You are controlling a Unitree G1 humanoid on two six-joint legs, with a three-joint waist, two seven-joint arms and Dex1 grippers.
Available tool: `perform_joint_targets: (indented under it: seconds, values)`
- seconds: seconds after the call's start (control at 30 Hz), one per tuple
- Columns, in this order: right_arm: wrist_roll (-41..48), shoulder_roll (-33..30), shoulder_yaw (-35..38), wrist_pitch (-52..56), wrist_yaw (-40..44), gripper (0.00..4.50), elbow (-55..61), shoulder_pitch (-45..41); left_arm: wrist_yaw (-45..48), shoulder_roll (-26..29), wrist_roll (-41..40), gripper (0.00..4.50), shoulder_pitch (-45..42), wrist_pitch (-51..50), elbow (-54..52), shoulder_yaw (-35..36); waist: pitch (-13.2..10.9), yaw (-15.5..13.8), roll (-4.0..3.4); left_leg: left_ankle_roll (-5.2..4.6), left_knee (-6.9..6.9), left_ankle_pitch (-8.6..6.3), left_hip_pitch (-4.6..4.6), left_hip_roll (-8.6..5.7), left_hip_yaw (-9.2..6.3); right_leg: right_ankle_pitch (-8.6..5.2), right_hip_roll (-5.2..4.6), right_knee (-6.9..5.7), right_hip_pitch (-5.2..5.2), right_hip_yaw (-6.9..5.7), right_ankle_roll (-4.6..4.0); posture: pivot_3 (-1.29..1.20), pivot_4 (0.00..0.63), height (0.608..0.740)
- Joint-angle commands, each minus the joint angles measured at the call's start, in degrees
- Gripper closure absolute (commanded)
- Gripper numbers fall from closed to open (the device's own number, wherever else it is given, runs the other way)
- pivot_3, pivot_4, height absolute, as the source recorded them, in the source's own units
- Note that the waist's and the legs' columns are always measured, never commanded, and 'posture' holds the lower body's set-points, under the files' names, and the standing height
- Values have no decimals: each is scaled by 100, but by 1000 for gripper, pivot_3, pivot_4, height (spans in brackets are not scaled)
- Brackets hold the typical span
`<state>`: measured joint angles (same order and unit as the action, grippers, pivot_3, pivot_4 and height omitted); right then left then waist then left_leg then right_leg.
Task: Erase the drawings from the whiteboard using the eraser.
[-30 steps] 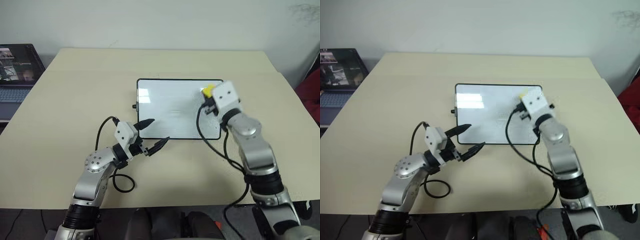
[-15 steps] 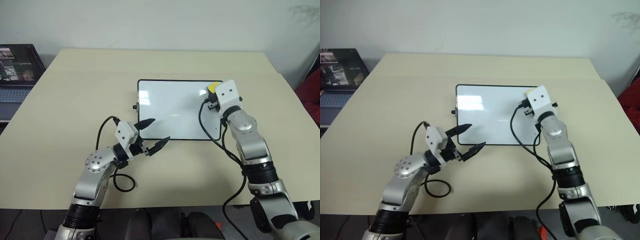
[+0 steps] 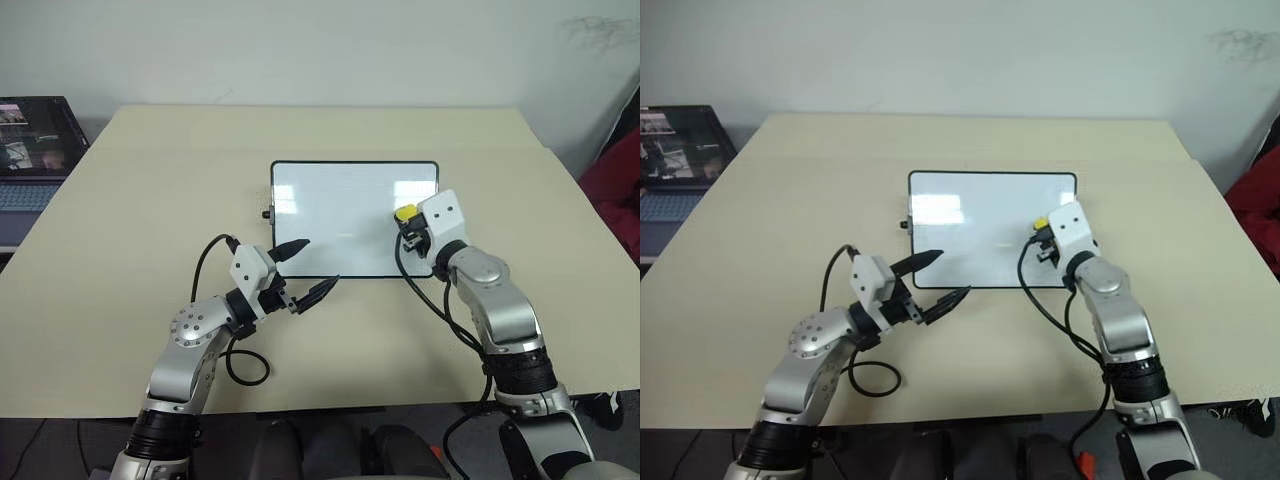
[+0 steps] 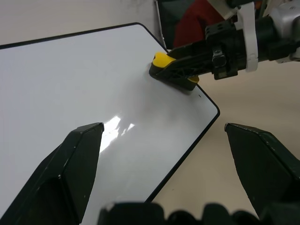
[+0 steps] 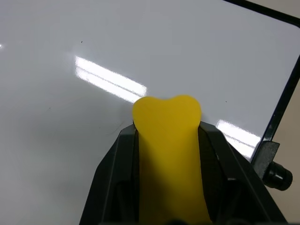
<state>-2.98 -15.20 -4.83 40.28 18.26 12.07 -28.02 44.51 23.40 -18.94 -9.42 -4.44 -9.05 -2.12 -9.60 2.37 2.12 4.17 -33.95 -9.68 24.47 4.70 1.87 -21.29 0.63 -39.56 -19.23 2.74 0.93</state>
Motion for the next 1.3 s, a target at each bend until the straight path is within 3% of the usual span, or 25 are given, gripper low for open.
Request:
perform_joint_targets:
  seconds: [0.03, 0.27, 0.4, 0.67, 1.0, 1.3]
  values:
    - [-37, -353, 110, 245, 101, 3195, 752, 100, 41, 21, -12, 0, -5, 119, -95, 34, 0, -51, 0, 0, -1, 0, 27, -3, 0, 8, 8, -2, -24, -3, -15, 0, 150, 740]
    - [-33, -652, -47, 772, 121, 3196, 1926, 1297, 264, 129, -106, 0, 24, 25, -133, 32, -3, -84, -3, 23, 12, -15, 46, -4, 7, -2, 7, 58, -23, 2, 0, 0, 150, 740]
    - [-115, -619, -218, 959, -14, 3196, 2045, 1850, 405, 158, -146, 0, 20, -58, -179, -34, -3, -57, -3, 18, 7, -17, 41, -4, -1, -2, 8, 54, -17, -2, 1, 0, 150, 740]
    - [18, -764, -227, 1069, 97, 3196, 2124, 2062, 467, 88, -99, 0, 61, 93, -31, -42, -5, -65, -7, 17, 2, -17, 37, -5, -6, -3, 10, 46, -13, -7, 3, 0, 150, 740]
    - [51, -801, 58, 1284, 34, 3196, 2376, 1220, 449, 100, -112, 0, 5, 22, -27, -26, -5, -69, -7, 17, 1, -17, 37, -6, -8, -2, 13, 48, -12, -7, 0, 0, 150, 740]
    - [-27, -1133, -119, 1051, 166, 3196, 1624, 1743, 323, 84, -160, 0, 40, -235, -375, -87, -4, -81, -7, 16, 0, -17, 38, -9, -6, -1, 10, 49, -9, -7, -1, 0, 150, 740]
